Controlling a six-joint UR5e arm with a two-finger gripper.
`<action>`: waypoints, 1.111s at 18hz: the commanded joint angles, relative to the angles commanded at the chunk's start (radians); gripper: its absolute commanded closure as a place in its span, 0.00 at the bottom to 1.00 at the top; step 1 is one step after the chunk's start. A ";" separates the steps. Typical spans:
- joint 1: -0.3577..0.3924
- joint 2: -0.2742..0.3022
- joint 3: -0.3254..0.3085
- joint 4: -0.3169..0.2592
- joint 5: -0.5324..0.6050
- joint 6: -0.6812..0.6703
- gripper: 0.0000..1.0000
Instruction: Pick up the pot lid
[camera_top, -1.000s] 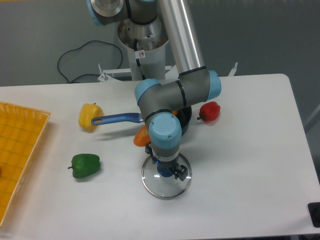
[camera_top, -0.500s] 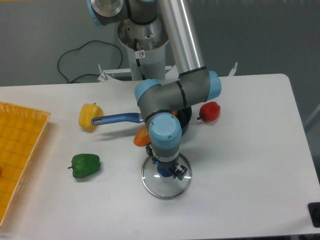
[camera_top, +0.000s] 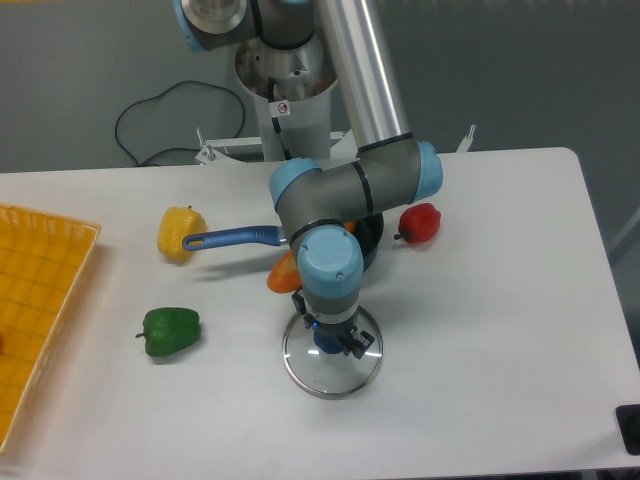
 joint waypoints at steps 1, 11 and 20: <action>0.000 0.000 0.003 -0.005 -0.002 0.000 0.45; 0.041 -0.003 0.080 -0.077 -0.003 0.083 0.45; 0.107 0.017 0.104 -0.115 -0.008 0.212 0.46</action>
